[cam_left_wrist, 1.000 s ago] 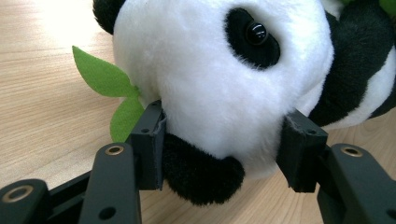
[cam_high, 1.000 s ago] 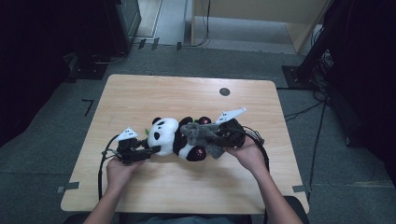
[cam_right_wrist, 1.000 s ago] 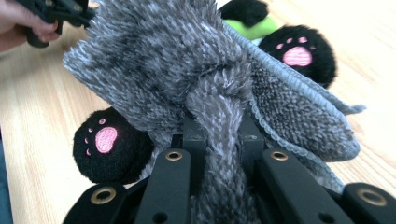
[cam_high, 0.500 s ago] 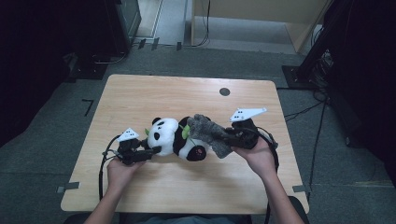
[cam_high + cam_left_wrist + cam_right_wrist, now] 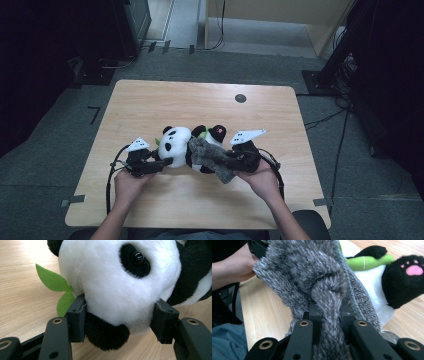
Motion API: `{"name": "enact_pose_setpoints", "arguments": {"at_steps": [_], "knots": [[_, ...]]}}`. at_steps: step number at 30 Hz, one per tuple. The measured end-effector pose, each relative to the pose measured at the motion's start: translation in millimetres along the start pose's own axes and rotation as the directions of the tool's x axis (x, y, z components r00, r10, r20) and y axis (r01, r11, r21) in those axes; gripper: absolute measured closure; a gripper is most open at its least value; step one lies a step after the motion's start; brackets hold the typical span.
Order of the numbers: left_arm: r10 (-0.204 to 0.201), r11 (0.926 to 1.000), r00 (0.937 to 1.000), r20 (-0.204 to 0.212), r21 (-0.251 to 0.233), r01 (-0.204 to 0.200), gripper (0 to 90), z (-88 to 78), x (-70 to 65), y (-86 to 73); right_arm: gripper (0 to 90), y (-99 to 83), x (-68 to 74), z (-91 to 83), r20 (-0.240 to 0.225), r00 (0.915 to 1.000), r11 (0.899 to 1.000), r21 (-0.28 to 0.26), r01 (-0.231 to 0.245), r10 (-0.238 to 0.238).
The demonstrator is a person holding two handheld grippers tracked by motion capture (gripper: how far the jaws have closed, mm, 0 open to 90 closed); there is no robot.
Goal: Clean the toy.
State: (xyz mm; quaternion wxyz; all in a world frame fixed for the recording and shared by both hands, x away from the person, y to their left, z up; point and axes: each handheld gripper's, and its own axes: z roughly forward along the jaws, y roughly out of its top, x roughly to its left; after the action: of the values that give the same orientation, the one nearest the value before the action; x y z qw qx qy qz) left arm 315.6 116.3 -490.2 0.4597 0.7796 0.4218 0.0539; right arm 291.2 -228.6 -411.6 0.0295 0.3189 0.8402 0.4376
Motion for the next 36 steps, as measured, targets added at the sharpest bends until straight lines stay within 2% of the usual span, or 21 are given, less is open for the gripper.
{"name": "enact_pose_setpoints", "arguments": {"at_steps": [4, 10, 13, 18, 23, 30, 36], "knots": [[0.002, 1.0000, 1.0000, 0.003, -0.002, -0.002, 39.2, 0.1, 0.5, -0.2, 78.7, -5.1, -7.8, -3.5, 0.022, 0.9994, 1.000, -0.006, -0.027, 0.027], [0.004, 1.0000, 1.0000, 0.007, -0.003, -0.004, 38.8, 0.1, 1.4, -0.7, 78.8, -10.1, -14.0, -3.8, 0.024, 0.9986, 0.999, -0.011, -0.047, 0.048], [0.004, 1.0000, 1.0000, 0.006, -0.004, -0.004, 38.7, 0.1, 1.3, -0.7, 78.8, -12.1, -17.3, -4.4, 0.044, 0.9977, 0.999, -0.003, -0.051, 0.051], [-0.007, 1.0000, 0.9999, 0.007, -0.003, 0.007, 38.6, 0.0, 1.9, -0.9, 78.9, -15.5, -24.8, -5.1, 0.075, 0.9941, 0.997, 0.010, -0.079, 0.078], [-0.007, 1.0000, 1.0000, 0.005, -0.002, 0.007, 38.4, 0.1, 1.8, -1.0, 79.1, -14.4, -30.0, -10.4, 0.081, 0.9912, 0.995, -0.008, -0.104, 0.104], [-0.002, 1.0000, 1.0000, -0.002, -0.006, 0.002, 37.5, 0.1, 0.7, -2.4, 79.1, -2.7, -20.6, -28.1, 0.096, 0.9904, 0.994, -0.062, -0.094, 0.100], [0.001, 1.0000, 1.0000, -0.008, -0.009, -0.002, 37.3, 0.4, -0.4, -2.4, 79.1, 6.7, -1.9, -30.1, 0.067, 0.9957, 0.995, -0.076, -0.059, 0.064]]}}
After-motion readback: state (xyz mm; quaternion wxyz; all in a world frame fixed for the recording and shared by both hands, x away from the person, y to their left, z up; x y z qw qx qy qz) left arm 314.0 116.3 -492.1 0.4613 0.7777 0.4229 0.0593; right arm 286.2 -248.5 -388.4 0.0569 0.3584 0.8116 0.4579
